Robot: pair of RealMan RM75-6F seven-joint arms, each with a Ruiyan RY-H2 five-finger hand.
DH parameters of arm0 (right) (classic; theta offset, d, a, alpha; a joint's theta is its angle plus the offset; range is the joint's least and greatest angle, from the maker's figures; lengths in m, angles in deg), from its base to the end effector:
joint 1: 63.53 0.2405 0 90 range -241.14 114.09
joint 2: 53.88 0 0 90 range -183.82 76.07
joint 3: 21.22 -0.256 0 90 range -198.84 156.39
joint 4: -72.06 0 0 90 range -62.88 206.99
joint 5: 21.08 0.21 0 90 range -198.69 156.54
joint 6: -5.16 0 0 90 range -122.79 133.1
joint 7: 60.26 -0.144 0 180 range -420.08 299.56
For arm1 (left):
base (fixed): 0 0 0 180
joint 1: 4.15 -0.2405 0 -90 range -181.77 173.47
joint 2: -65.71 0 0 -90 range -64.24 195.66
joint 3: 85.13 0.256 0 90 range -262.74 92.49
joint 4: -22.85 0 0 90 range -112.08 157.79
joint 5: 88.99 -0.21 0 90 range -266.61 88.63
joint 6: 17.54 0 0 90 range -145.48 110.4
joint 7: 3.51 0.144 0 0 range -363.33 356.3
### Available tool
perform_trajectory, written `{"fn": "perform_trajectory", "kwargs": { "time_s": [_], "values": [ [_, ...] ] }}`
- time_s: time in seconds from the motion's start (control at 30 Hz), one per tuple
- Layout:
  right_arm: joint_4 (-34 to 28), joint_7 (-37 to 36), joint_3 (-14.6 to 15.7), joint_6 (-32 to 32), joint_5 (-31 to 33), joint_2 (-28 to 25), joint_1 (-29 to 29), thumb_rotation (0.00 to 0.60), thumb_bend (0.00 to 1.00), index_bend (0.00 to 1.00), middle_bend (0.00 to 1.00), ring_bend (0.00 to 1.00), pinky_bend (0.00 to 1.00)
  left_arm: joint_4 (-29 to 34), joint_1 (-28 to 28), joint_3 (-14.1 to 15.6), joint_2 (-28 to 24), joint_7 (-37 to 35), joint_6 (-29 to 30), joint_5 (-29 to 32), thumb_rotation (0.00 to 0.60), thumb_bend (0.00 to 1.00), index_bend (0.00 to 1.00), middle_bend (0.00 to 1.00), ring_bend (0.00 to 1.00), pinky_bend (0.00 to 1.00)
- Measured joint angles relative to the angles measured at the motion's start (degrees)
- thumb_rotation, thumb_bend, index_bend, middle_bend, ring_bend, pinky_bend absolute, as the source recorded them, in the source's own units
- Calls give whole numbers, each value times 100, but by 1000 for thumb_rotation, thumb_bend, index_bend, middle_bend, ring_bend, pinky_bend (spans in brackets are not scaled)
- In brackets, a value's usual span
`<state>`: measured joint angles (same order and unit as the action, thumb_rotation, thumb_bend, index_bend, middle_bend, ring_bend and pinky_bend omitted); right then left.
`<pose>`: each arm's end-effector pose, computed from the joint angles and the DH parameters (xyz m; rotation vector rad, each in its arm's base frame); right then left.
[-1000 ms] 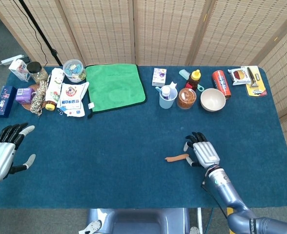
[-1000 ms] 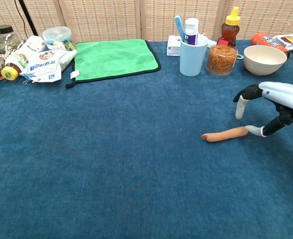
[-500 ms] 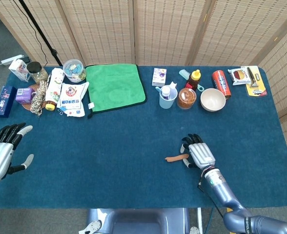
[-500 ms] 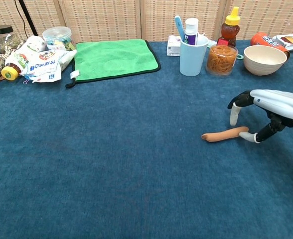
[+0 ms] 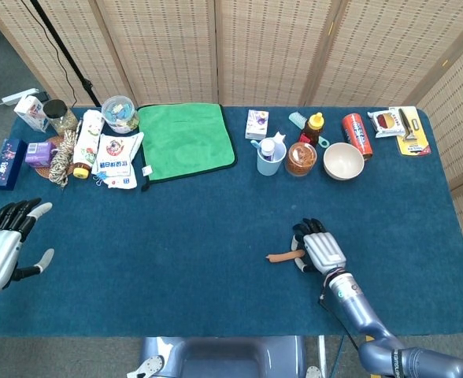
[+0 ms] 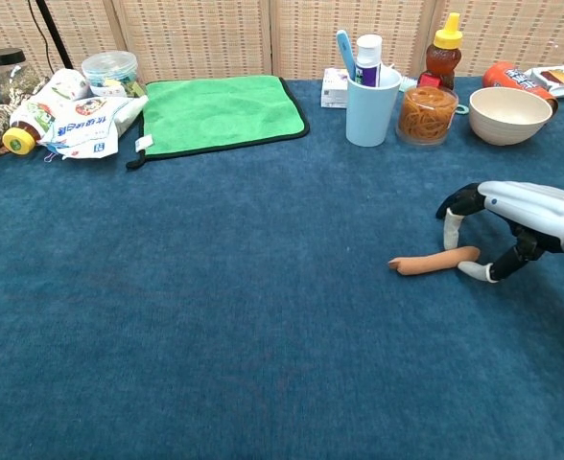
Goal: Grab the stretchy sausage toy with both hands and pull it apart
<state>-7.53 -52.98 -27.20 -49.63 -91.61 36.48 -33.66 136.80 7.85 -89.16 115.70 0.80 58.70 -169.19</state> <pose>-0.2304 -0.2933 -0.0297 1.7639 -1.2090 0.8612 -0.2418 0.2087 0.1848 -1.4788 -1.0117 -0.9202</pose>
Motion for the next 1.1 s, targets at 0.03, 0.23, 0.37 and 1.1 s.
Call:
{"fn": "perform_trajectory", "kwargs": {
  "time_s": [0.03,0.23,0.37,1.1],
  "values": [
    [11,-10,-1,4,-2,7,3,600,399,507,210,0,0,5,-2,0,1,3,4,4,513,347,145,74,9,0],
    [61,-39,-13,23,21,31,15,600,489,603,269,9,18,2,-1,0,12,30,0,36,514,347,145,73,9,0],
    [55,-91,-20,7,17,37,6,600,566,672,322,56,53,-3,4,5,22,38,-8,32,514,347,145,73,9,0],
    [-947,-862,-294,-186,36,-521,-142,600,581,752,390,131,91,-187,450,-54,258,266,-239,-806,509,348,310,75,38,0]
  ]
}}
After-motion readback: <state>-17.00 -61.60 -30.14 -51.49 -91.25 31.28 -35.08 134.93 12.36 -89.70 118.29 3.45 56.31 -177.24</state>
